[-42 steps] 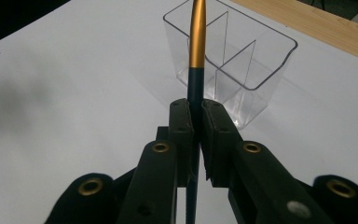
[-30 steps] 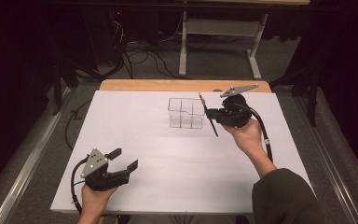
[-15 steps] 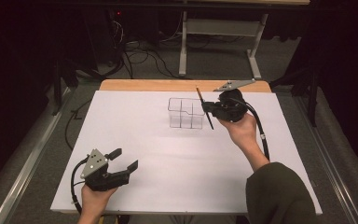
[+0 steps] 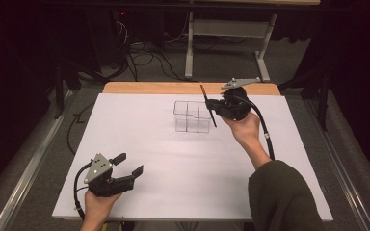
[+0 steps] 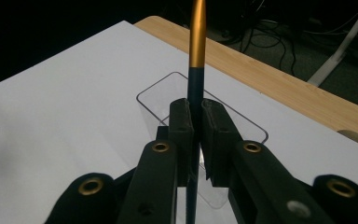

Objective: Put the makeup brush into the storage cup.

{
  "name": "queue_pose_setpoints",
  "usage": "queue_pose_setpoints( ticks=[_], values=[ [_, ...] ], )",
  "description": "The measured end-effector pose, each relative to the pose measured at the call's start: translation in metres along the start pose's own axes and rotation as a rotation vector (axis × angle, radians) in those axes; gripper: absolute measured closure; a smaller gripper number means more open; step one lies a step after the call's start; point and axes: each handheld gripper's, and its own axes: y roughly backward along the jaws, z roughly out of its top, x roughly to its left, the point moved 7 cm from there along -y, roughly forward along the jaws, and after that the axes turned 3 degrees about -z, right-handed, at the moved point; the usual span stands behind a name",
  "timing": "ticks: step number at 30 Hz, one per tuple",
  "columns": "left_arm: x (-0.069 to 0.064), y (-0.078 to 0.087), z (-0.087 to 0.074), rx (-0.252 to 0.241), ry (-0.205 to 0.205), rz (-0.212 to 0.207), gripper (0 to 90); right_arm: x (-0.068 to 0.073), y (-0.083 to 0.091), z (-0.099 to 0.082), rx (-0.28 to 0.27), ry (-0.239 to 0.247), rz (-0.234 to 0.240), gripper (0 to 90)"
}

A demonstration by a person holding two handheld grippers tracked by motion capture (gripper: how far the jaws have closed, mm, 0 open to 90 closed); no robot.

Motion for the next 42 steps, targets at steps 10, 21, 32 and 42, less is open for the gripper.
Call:
queue_pose_setpoints(
  ticks=[10, 21, 32, 42],
  values=[
    [0.0, 0.002, 0.002, -0.01, -0.008, 0.001, 24.8, -0.001, -0.014, 0.009, -0.025, -0.013, -0.029, 85.2],
    [0.0, 0.005, 0.003, -0.019, -0.003, -0.005, 24.8, -0.003, -0.028, 0.017, -0.056, -0.003, -0.049, 85.2],
    [-0.001, 0.006, 0.004, -0.025, -0.004, -0.007, 24.6, -0.013, -0.046, 0.014, -0.034, -0.007, -0.124, 85.2],
    [-0.002, 0.006, 0.004, -0.028, -0.002, -0.011, 24.5, -0.016, -0.057, 0.009, -0.021, -0.005, -0.149, 85.0]
  ],
)
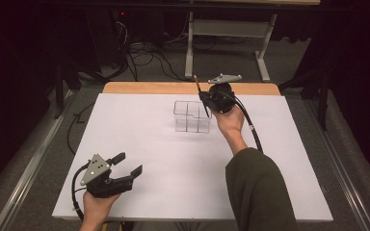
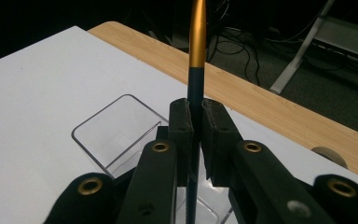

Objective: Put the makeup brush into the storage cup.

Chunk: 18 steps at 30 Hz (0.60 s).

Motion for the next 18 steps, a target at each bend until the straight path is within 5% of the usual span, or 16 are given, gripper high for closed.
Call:
queue_pose_setpoints(
  ticks=[18],
  values=[
    [-0.0003, 0.0004, 0.0004, 0.0, -0.007, 0.002, 24.4, -0.0011, -0.0056, -0.0089, 0.046, 0.001, -0.002, 84.5]
  ],
)
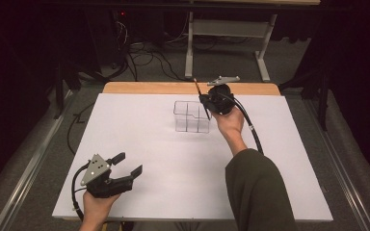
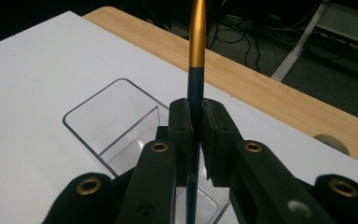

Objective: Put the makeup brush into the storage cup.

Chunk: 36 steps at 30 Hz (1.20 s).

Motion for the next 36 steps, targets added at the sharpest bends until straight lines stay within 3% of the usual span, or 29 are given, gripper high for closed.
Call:
queue_pose_setpoints(
  ticks=[8, 20, 25, 36],
  values=[
    [0.0, 0.0, 0.0, -0.003, 0.0, 0.001, 24.4, -0.001, -0.001, -0.003, 0.016, -0.009, 0.005, 84.1],
    [0.001, 0.001, 0.001, -0.005, -0.007, 0.017, 24.4, -0.001, 0.0, -0.004, 0.016, -0.036, 0.006, 66.4],
    [0.001, 0.001, 0.0, 0.002, -0.01, 0.016, 24.3, 0.002, 0.005, -0.006, 0.015, -0.02, 0.007, 60.2],
    [0.002, -0.001, -0.001, 0.006, -0.002, 0.014, 24.2, 0.003, 0.018, -0.007, -0.002, -0.03, 0.041, 53.2]
  ],
)
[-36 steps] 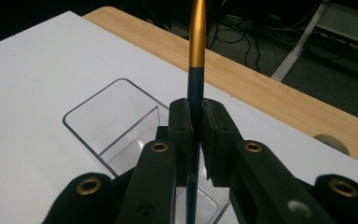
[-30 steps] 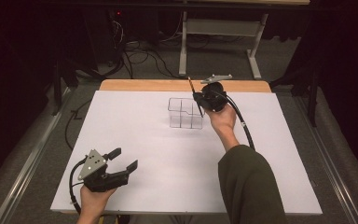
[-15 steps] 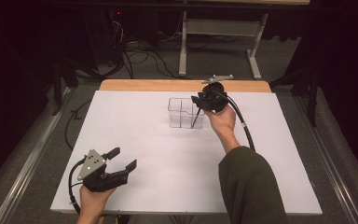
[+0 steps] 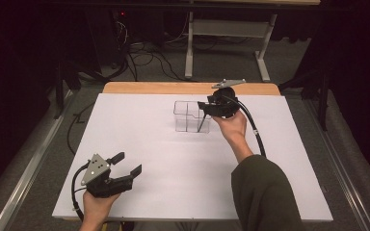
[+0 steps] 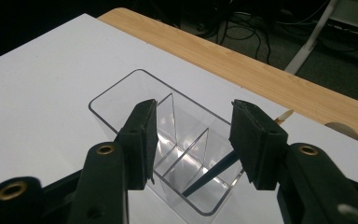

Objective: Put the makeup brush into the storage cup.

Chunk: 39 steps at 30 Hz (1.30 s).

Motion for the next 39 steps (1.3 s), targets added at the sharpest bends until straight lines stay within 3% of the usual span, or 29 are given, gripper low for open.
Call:
queue_pose_setpoints(
  ticks=[23, 27, 39],
  values=[
    [0.0, 0.0, 0.0, 0.005, -0.004, 0.004, 24.1, -0.005, 0.023, -0.006, -0.029, 0.001, 0.023, 49.9],
    [0.0, 0.0, 0.0, 0.002, 0.001, 0.005, 24.2, -0.006, 0.028, -0.006, -0.045, -0.02, 0.032, 49.5],
    [0.0, 0.0, -0.001, 0.003, 0.003, 0.006, 24.2, -0.011, 0.043, -0.008, -0.069, -0.025, 0.034, 47.2]
  ],
)
